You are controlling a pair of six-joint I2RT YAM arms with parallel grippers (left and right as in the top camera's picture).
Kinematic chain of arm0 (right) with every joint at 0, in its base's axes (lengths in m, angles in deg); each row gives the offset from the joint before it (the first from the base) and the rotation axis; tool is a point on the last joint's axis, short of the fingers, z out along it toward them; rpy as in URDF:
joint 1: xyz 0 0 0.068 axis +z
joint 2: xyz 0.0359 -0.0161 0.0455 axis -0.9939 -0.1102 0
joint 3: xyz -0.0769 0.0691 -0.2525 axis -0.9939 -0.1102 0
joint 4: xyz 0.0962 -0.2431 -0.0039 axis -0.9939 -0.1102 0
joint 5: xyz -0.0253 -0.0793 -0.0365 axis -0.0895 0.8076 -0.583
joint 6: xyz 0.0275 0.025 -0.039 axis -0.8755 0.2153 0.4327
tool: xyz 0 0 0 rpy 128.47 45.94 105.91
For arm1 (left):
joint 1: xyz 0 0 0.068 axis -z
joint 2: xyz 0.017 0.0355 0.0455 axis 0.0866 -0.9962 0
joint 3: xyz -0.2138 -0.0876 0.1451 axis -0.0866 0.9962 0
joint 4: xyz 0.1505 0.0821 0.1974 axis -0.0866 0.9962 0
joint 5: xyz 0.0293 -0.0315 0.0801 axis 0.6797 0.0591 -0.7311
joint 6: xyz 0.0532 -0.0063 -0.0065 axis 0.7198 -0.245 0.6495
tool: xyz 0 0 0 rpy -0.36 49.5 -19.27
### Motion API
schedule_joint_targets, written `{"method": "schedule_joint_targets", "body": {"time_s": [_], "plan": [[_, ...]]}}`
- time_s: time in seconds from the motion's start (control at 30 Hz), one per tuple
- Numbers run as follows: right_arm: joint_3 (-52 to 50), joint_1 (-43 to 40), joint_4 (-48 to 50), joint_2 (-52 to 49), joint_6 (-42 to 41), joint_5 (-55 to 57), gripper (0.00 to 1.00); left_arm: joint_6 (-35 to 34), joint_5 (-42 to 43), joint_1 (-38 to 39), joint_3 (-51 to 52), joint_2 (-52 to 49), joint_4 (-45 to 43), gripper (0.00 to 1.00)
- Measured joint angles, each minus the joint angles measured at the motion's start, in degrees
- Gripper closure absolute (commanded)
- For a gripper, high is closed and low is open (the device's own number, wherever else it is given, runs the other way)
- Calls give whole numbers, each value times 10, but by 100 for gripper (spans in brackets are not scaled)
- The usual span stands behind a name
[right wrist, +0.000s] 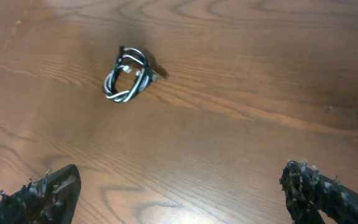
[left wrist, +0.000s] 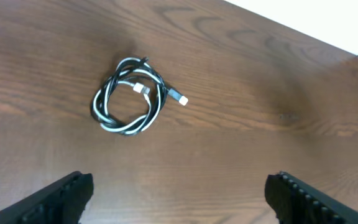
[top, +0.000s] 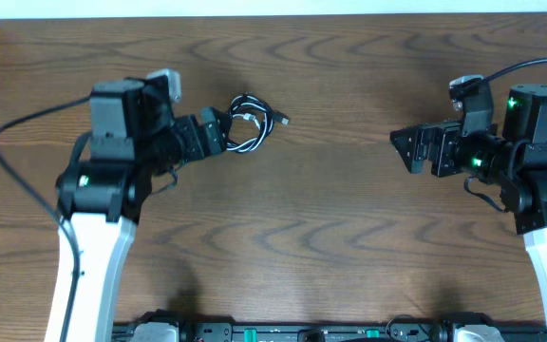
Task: Untangle cables
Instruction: 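Move the left gripper over the black-and-white cable bundle and grasp it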
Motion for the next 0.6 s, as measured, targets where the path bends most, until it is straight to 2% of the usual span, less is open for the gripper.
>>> {"method": "schedule_joint_targets", "body": {"time_s": [0.3, 0.43, 0.6], "plan": [[0, 0, 3, 0, -5, -15, 7, 62, -2, 0, -113, -200, -12, 20], [1, 0, 1, 0, -6, -17, 11, 85, -16, 0, -121, -272, -35, 24], [1, 0, 0, 0, -8, -19, 11, 122, -36, 0, -121, -344, -77, 25]]}}
